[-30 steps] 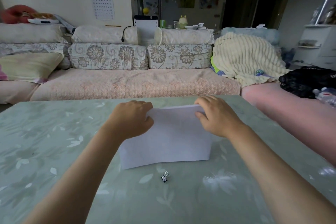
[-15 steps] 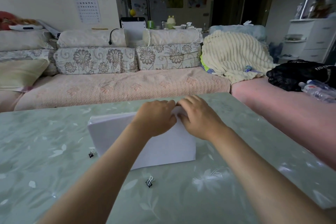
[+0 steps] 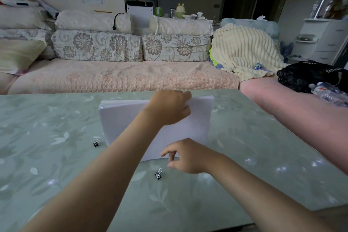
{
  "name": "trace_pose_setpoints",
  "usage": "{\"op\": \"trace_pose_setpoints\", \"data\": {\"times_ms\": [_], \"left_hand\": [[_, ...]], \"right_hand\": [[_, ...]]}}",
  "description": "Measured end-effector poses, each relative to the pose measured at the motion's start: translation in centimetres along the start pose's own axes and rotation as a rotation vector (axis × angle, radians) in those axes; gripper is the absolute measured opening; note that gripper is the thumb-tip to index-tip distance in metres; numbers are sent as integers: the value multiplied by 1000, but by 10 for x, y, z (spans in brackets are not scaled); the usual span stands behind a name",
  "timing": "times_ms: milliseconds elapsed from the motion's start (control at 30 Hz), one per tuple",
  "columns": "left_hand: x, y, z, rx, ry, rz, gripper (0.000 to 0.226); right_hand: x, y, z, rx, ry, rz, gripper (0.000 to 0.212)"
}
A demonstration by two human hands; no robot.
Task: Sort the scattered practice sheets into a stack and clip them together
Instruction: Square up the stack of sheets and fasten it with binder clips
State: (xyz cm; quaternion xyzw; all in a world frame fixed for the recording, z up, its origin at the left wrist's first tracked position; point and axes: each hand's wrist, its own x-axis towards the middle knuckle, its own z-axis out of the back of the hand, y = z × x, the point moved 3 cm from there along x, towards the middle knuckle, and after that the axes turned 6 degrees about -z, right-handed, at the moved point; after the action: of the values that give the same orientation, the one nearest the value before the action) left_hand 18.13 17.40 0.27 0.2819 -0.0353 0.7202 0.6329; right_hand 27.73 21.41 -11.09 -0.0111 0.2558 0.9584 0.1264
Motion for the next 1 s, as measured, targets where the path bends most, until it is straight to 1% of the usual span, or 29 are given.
{"op": "trace_pose_setpoints", "data": {"times_ms": [33,100,233,333,400,500,600,667,733,867,933,1000], "left_hand": [[0,1,0,-2,0,-1,30],[0,2,-1,-6,3,2,29],[1,3,-3,-14,10,7,29],[2,5,-4,-23,3,9,30],[1,5,-4,-36,4,10,30],[1,5,-3,-53,9,8,30],[1,4,-2,-52,16,27,28],[0,3,-1,-45,13,33,28],[0,1,0,-45,5,30,27],[0,-2,2,-47,-2,46,25],[-1,-3,2,-50,-5,49,25],[0,-3,1,-50,-9,53,24]], "right_hand": [[4,2,-7,-1,38,16,34],[9,7,-18,-5,85,8,32],[12,11,-27,-4,43,-32,19],[11,8,-29,35,43,-50,10],[9,4,-24,119,40,-78,7],[0,1,3,357,42,-136,9],[-15,-1,52,615,-92,-142,15],[-26,-5,84,771,-215,-115,26],[-35,-13,107,865,-319,-87,38],[-42,-22,133,969,-432,-50,24],[-41,-22,141,948,-478,-52,22],[-38,-19,151,877,-514,-45,21]]}}
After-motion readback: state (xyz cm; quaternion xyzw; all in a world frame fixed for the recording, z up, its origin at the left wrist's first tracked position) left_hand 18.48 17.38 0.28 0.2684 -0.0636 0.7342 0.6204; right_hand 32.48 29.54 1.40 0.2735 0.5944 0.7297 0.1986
